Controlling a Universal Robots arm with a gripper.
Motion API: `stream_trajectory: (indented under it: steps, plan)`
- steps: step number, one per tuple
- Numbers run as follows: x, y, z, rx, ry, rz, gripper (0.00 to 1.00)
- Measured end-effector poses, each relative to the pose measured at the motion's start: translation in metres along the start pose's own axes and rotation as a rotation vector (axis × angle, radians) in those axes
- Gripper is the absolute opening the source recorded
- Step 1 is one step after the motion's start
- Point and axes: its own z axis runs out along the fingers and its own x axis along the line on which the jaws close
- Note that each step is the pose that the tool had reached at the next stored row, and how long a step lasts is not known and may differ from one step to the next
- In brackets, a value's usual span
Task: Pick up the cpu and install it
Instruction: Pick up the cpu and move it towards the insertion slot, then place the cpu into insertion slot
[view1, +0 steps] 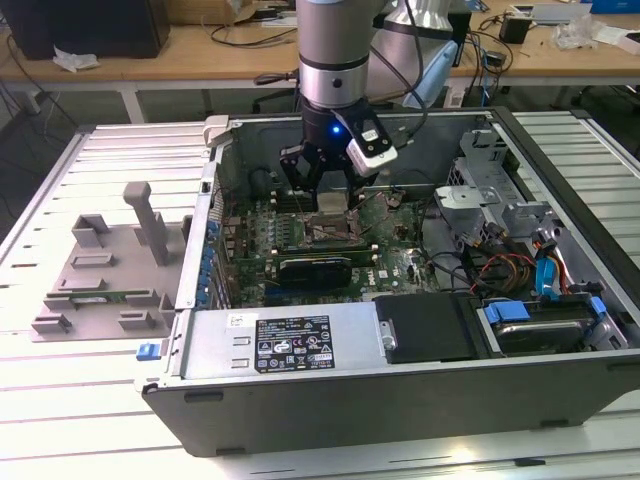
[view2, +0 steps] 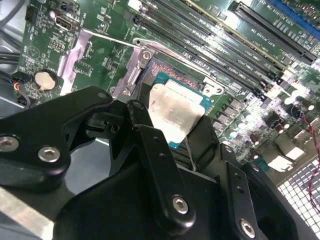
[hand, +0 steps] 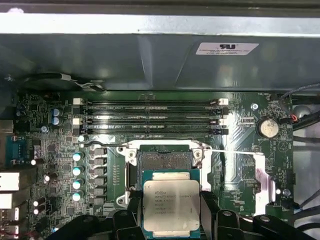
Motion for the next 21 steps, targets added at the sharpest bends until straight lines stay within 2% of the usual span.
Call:
stream_trajectory:
  steps: [18, 19, 21]
  plan:
    - [0.0010, 0.0023, 0.0021, 0.0004, 0.0001, 0.000, 0.55]
    - [0.0010, 0.0023, 0.0021, 0.0005, 0.0001, 0.003, 0.55]
    - [0.0010, 0.0023, 0.0021, 0.0014, -0.0013, 0.040, 0.55]
